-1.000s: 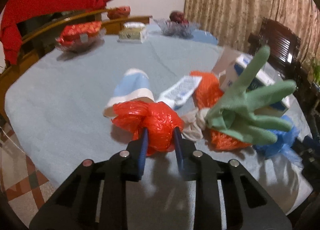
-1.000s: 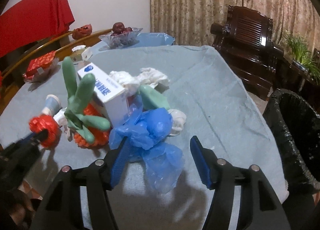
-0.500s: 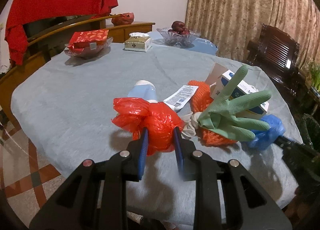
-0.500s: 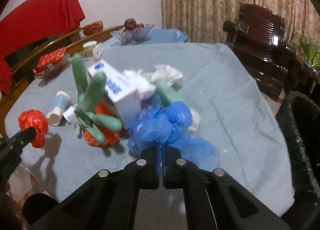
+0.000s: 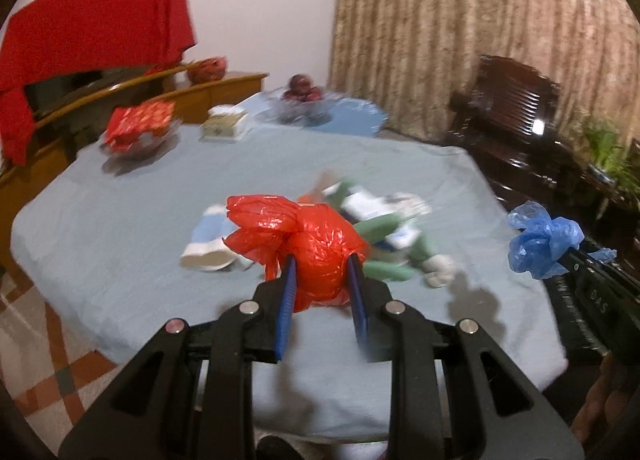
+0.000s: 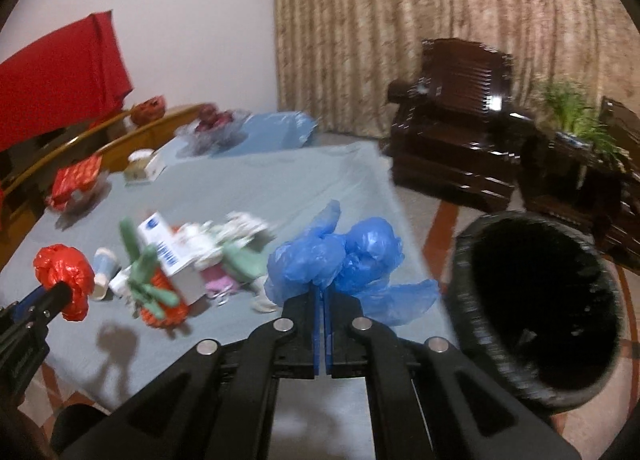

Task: Collect trash
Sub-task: 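Carry both bags over the black bin and open both grippers to drop them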

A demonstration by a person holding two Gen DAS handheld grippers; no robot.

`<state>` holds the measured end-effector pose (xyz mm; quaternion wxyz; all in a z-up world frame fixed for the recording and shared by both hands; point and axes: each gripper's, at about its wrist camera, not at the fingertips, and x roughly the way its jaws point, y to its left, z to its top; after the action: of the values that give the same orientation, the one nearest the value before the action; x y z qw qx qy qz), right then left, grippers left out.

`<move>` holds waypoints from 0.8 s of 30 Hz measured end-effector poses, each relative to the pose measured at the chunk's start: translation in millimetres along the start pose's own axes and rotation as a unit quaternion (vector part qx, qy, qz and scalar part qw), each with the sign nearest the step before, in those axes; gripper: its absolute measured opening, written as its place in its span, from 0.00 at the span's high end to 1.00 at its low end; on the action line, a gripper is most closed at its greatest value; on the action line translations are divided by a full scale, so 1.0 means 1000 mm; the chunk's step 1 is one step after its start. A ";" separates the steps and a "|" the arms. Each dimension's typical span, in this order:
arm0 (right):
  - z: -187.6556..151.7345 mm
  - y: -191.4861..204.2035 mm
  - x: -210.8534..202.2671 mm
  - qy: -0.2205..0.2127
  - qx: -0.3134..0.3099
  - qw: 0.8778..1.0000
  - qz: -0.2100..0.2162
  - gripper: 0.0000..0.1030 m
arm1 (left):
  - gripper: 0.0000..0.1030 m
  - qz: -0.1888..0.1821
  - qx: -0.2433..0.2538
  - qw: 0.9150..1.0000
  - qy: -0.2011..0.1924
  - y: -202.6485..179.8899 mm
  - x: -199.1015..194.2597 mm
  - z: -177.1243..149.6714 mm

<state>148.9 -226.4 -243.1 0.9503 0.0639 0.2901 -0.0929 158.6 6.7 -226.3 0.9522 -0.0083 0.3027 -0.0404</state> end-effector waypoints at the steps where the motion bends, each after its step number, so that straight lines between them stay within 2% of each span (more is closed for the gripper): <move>1: 0.001 -0.007 -0.004 -0.004 0.003 1.000 -0.005 0.98 | 0.76 -0.015 0.007 1.000 -0.006 -0.014 -0.003 0.004; 5: 0.011 -0.049 -0.020 -0.022 0.021 0.999 -0.037 0.98 | 0.76 -0.050 0.028 0.998 -0.018 -0.060 -0.007 0.013; 11: 0.021 -0.118 -0.034 -0.034 0.046 0.994 -0.093 0.98 | 0.76 -0.118 0.056 0.991 -0.013 -0.143 0.002 0.020; 19: 0.021 -0.204 -0.031 -0.028 0.077 0.985 -0.151 0.99 | 0.75 -0.215 0.115 0.970 -0.001 -0.265 0.018 0.014; 24: 0.008 -0.246 -0.013 -0.003 0.105 0.980 -0.171 0.99 | 0.74 -0.241 0.148 0.959 0.015 -0.323 0.041 0.002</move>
<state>90.0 -465.8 -246.2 0.9093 0.1120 0.2826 -0.2842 170.0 -318.6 -235.8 0.9000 0.0604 0.2969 -0.3132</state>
